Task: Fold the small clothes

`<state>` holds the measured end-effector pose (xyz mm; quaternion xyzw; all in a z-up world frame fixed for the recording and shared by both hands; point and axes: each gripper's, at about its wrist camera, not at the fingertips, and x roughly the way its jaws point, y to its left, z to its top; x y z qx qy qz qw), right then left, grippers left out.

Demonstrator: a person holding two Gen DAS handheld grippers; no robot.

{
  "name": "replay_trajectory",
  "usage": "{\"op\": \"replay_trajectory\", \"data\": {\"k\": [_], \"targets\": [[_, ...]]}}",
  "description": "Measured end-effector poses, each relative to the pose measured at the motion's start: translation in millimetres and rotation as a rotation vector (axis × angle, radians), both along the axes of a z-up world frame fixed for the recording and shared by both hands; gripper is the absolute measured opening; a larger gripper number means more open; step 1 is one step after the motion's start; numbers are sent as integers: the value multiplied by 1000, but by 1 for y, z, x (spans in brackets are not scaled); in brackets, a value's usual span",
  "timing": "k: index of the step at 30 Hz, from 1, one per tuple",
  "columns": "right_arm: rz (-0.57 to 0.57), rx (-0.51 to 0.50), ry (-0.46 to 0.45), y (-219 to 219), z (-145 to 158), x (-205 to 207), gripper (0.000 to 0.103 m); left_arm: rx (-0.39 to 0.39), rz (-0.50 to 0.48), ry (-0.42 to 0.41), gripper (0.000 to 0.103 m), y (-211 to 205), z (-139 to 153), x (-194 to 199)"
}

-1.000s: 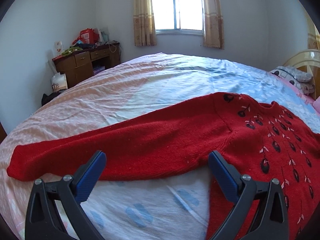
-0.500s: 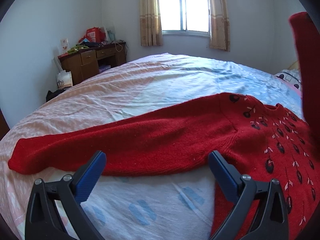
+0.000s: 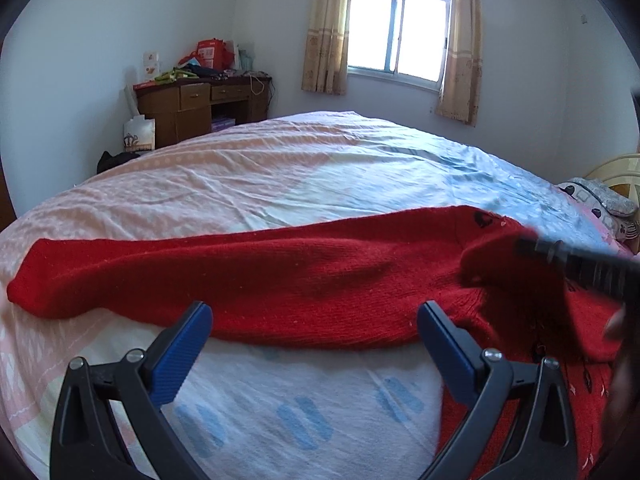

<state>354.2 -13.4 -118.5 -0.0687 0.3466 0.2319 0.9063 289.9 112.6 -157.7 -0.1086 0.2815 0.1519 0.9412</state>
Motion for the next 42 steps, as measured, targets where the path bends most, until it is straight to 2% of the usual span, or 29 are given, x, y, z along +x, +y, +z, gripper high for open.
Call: {"op": "replay_trajectory", "data": {"k": [1,2,4,10,14,17,19,22,23,25,26,28,31,34,38,42], "targets": [[19,19,16,-4,-3,-6,39,-3,-5,1,103,0,0,0],[38,44,29,-12,-3,-12,56,-8,-16,2,103,0,0,1],[28,52,17,-28,-2,-29,57,-17,-43,0,103,0,0,2],[-75,-82,-41,-109,-6,-74,59,-45,-187,-10,103,-10,12,2],[-185,-155,-83,-157,-22,-98,64,-52,-300,10,103,-26,28,16],[-216,-154,-83,-175,-37,-107,65,-21,-378,41,103,-48,36,35],[-234,-138,-56,-182,-44,-109,65,20,-403,73,95,-61,35,51],[-249,-93,-76,-189,-39,-115,69,56,-417,161,81,-73,21,81],[-248,-85,-83,-190,-38,-116,74,39,-414,200,78,-72,13,90],[-244,-77,-84,-191,-40,-118,74,-34,-407,256,58,-66,2,102],[-239,-79,-76,-188,-42,-117,74,-89,-405,273,53,-61,-3,105],[-228,-96,-67,-186,-45,-117,74,-152,-401,259,9,-54,-6,104],[-230,-118,-72,-183,-47,-118,74,-153,-416,199,8,-56,0,93],[-235,-110,-67,-185,-49,-119,75,-103,-415,143,8,-60,14,80],[-249,-103,-61,-188,-50,-120,78,-122,-395,60,7,-46,39,74],[-257,-103,-56,-188,-52,-118,80,-128,-356,65,7,-35,36,77]]}}
